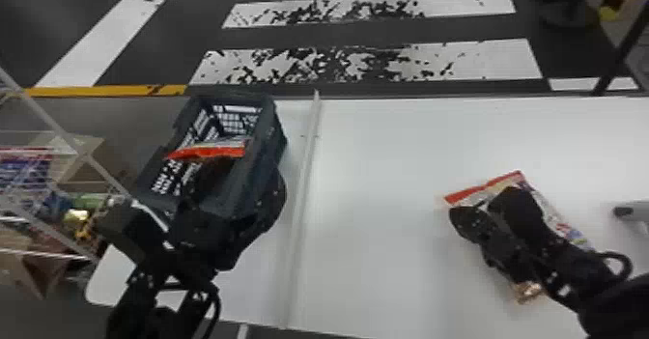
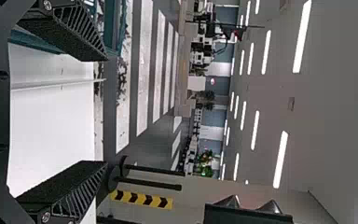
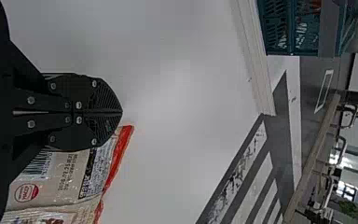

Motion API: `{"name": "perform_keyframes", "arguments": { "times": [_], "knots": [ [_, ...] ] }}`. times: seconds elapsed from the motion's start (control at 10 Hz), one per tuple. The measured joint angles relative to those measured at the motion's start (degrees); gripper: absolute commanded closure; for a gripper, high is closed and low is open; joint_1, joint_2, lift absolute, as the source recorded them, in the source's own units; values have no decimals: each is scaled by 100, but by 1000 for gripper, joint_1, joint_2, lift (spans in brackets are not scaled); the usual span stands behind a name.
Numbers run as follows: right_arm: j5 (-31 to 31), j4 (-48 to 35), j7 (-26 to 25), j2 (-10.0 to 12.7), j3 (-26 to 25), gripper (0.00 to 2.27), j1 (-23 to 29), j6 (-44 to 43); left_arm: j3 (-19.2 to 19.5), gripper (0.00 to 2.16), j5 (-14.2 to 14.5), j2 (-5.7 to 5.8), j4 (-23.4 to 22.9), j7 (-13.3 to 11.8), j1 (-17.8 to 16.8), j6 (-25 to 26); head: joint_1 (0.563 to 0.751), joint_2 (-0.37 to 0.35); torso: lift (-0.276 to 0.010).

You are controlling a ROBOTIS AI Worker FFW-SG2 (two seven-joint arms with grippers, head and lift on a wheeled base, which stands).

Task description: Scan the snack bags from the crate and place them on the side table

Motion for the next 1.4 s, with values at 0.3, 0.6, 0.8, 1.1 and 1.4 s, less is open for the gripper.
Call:
{"name": "perform_keyframes", "arguments": {
  "times": [0.3,0.6,0.8,1.1,1.4],
  "knots": [
    [50,187,-28,-9,-46,2189,-148,0,5,87,0,0,1,0,0,11,695,148,-94],
    [59,360,-65,-13,-122,2189,-280,1,0,87,-9,0,9,0,0,16,695,130,-94],
    [68,424,-64,-19,-159,2189,-319,1,-1,87,-9,0,16,6,-5,16,695,122,-94],
    [87,472,-59,-41,-172,2189,-335,-1,-1,87,-9,0,28,5,-13,16,695,116,-94],
    [-295,-28,-43,-44,-372,1878,-39,-60,0,87,-9,0,35,9,-26,16,695,122,-94]
  ]
}}
